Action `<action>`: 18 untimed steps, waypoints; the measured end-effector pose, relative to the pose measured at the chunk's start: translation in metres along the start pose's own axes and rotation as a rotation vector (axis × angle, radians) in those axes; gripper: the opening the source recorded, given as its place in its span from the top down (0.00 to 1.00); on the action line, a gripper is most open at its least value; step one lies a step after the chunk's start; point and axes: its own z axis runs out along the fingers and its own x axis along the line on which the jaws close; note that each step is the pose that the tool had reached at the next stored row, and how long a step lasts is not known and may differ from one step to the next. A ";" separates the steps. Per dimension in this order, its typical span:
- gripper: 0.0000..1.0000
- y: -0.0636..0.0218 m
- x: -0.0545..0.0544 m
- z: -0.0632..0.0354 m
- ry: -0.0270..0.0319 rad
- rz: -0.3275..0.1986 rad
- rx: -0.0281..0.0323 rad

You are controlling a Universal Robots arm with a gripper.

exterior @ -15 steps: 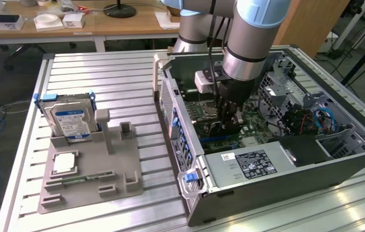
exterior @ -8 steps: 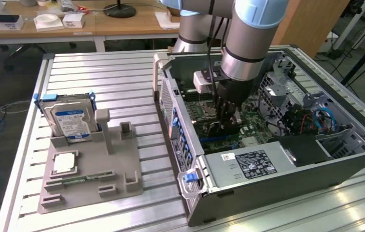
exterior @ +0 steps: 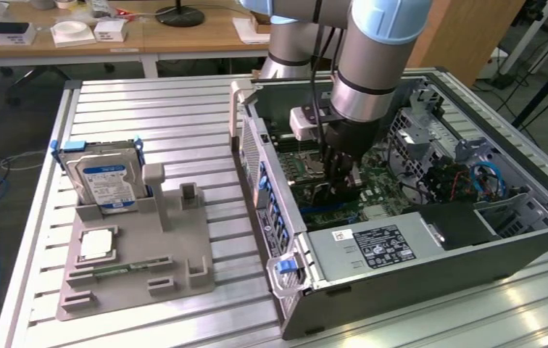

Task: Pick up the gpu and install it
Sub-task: 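Insert the gpu into the slot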

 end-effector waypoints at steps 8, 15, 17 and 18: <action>0.74 0.0002 0.000 0.0047 0.0003 0.000 -0.0001; 0.74 0.0012 0.000 0.0083 0.0001 0.000 0.0002; 0.74 0.0018 0.000 0.0088 0.0005 0.000 0.0003; 0.74 0.0021 0.000 0.0089 0.0006 0.000 0.0007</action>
